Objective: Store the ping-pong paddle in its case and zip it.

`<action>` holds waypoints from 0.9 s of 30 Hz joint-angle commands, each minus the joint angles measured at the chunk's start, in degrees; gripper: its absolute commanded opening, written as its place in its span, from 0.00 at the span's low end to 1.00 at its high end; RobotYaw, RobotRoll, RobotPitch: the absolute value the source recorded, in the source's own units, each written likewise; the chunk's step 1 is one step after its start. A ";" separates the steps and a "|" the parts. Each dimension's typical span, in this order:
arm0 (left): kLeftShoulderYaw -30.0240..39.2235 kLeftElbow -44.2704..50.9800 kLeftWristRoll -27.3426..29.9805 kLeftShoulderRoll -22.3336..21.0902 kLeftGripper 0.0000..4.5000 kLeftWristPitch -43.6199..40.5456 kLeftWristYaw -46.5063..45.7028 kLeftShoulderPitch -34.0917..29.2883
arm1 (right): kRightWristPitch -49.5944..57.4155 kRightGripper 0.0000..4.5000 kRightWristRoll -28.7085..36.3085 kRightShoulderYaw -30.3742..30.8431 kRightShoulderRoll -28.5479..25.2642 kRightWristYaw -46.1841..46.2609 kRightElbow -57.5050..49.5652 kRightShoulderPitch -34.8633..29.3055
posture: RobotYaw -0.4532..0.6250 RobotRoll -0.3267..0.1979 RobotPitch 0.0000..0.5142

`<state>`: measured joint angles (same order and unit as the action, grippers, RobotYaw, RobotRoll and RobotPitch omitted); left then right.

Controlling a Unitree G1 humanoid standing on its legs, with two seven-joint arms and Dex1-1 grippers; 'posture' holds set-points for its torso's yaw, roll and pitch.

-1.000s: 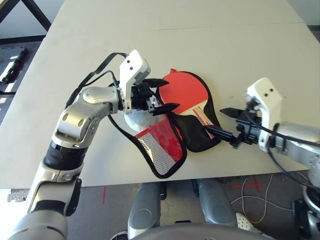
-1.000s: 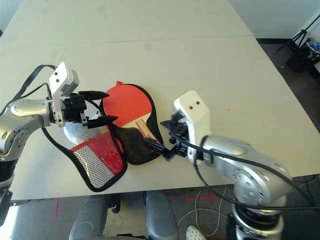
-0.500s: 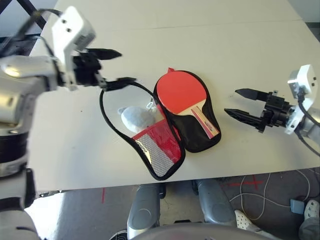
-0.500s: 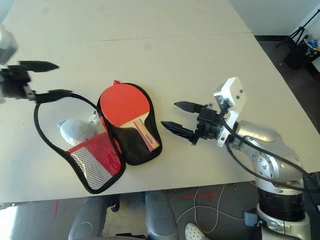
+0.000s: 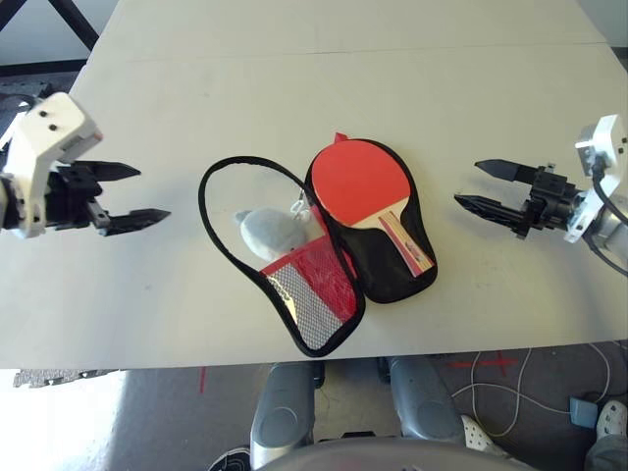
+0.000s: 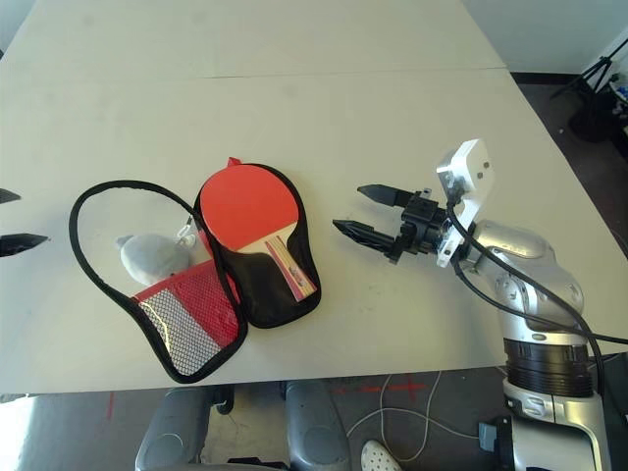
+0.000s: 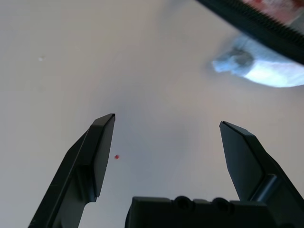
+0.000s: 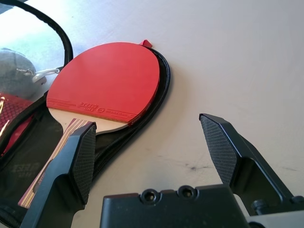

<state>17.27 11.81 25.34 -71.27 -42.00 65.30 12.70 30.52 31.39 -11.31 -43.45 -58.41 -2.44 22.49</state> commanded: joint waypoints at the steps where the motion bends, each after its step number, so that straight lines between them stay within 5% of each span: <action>1: -3.92 7.47 5.92 1.05 1.00 -6.26 1.03 1.60 | 1.45 0.99 -0.01 1.11 -0.38 -0.52 1.69 0.28 | 0.46 0.62 0.56; 6: -9.25 11.79 14.14 5.77 1.00 -14.70 -0.95 13.57 | 3.49 0.99 0.78 0.94 -0.05 -0.36 3.41 1.38 | 0.44 0.62 0.56; 13: -17.38 14.84 18.11 20.69 1.00 -18.47 -8.78 25.22 | 3.23 0.99 0.48 0.07 0.99 1.21 4.85 1.78 | 0.43 0.62 0.56; 23: -31.44 6.69 5.61 41.17 1.00 -5.69 -18.31 28.62 | 8.84 0.99 3.28 -1.78 0.48 2.06 10.26 4.40 | 0.41 0.62 0.55; 27: -34.05 5.20 1.65 41.53 1.00 -2.55 -17.24 28.07 | 13.14 0.99 4.85 -2.50 -0.59 1.85 10.75 5.08 | 0.40 0.62 0.55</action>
<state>-16.44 16.76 28.26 -28.57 -45.65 47.03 41.30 41.38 35.13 -12.66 -43.16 -56.40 7.96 27.88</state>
